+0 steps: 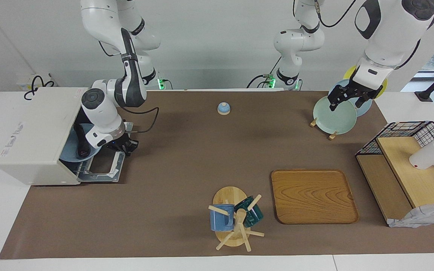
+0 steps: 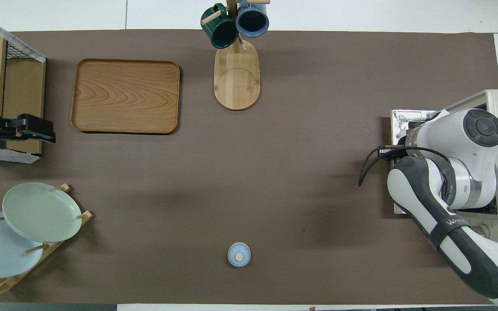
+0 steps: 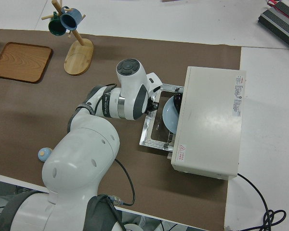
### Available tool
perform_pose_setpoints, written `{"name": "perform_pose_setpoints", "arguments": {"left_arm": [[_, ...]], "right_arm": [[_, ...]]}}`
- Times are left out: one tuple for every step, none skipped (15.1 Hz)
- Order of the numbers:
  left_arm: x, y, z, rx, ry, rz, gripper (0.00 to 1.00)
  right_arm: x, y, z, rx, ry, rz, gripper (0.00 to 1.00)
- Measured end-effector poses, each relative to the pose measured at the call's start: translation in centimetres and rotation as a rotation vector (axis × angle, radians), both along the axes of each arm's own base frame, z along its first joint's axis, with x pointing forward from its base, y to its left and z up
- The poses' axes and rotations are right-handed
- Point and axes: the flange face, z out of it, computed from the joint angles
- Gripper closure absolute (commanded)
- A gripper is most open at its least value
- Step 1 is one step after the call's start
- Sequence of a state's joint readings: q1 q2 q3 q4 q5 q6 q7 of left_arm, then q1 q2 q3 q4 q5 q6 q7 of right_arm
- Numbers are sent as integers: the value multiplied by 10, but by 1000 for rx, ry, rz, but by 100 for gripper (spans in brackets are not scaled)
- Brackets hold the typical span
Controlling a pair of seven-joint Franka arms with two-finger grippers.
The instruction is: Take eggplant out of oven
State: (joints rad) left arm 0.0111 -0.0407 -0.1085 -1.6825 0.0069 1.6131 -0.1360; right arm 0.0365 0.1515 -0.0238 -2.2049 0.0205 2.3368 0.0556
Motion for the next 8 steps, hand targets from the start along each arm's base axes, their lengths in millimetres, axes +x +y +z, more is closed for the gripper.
{"name": "perform_pose_setpoints", "arguments": {"left_arm": [[0, 0, 0, 0, 0, 0, 0], [0, 0, 0, 0, 0, -1, 0], [0, -1, 0, 0, 0, -2, 0], [0, -2, 0, 0, 0, -3, 0], [0, -2, 0, 0, 0, -3, 0], [0, -1, 0, 0, 0, -2, 0], [0, 0, 0, 0, 0, 0, 0], [0, 1, 0, 0, 0, 1, 0]], "right_arm": [[1, 0, 1, 0, -4, 0, 100], [2, 0, 3, 0, -8, 0, 100], [3, 0, 4, 0, -11, 0, 100], [4, 2, 5, 8, -14, -4, 100], [6, 9, 7, 23, -19, -8, 100], [8, 18, 11, 33, -26, -3, 98], [10, 25, 15, 36, -30, -2, 71], [13, 29, 20, 37, -34, -3, 49]]}}
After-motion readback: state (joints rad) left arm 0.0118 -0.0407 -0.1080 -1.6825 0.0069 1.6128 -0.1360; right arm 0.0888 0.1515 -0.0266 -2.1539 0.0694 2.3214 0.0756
